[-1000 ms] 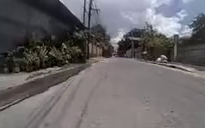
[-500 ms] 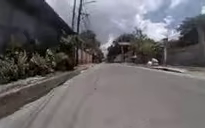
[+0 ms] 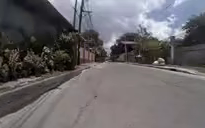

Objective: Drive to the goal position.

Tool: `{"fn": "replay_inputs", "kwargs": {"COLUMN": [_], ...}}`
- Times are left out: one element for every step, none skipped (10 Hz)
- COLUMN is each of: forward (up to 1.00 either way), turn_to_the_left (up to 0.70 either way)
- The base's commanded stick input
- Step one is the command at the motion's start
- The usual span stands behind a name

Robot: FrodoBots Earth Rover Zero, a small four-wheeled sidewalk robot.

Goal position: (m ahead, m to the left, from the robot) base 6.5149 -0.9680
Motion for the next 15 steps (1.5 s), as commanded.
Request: {"fn": "replay_inputs", "kwargs": {"forward": [1.0,1.0,1.0,1.0,1.0,1.0,1.0,1.0,1.0,1.0,1.0,1.0,1.0,1.0,1.0], "turn_to_the_left": [0.0,0.0,0.0,0.0,0.0,0.0,0.0,0.0,0.0,0.0,0.0,0.0,0.0,-0.04,-0.19]}}
